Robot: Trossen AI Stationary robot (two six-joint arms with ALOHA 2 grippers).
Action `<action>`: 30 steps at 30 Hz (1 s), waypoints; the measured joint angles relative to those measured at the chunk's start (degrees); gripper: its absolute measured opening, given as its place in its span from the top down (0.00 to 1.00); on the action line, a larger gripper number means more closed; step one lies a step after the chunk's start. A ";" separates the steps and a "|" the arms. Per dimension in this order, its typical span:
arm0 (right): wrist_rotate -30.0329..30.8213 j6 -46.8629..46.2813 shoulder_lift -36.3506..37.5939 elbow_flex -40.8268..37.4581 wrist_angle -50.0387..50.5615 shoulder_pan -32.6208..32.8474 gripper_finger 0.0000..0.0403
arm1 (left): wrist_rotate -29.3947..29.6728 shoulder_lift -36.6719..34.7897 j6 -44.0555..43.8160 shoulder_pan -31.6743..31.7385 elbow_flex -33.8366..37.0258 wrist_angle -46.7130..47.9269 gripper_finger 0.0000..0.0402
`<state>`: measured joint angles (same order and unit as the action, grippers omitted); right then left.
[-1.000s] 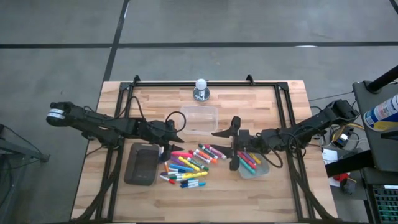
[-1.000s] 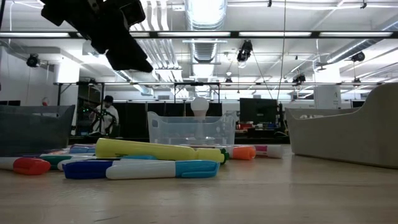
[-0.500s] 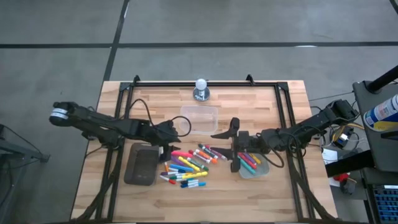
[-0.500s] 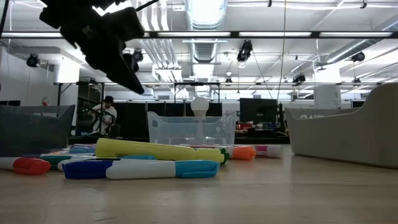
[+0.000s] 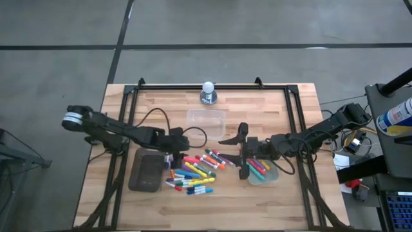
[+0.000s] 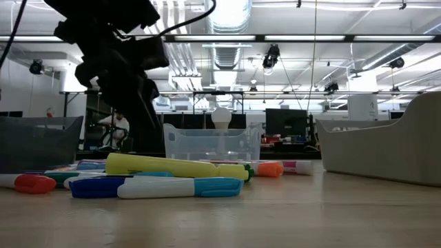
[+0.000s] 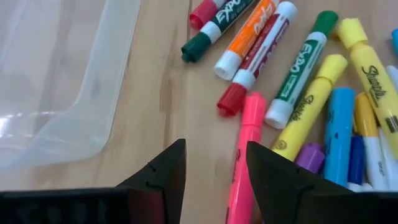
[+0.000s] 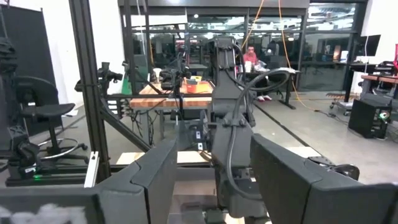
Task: Pick & Place Markers
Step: Put the pink highlighter into the gray bin
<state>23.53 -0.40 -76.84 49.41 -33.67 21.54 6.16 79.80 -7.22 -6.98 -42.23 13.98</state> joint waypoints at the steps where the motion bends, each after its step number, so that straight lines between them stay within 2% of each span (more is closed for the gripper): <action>1: 0.00 -0.02 0.00 0.00 -0.02 0.00 0.52 | 0.12 0.43 0.07 0.00 -0.30 0.14 0.60; 17: 0.00 0.55 0.14 0.00 -0.08 0.78 0.52 | 1.88 6.36 1.46 -0.46 -0.59 2.94 0.60; 24: 0.03 6.80 1.63 0.00 0.85 2.77 0.52 | 1.32 4.81 2.27 -0.48 -1.79 2.88 0.60; 30: 0.48 10.41 2.22 0.00 4.34 3.47 0.52 | 0.98 3.29 2.01 -0.53 -2.12 6.47 0.60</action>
<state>24.01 10.01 -74.62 49.41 -29.33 25.01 7.14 83.09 -5.21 -7.51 -44.36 20.45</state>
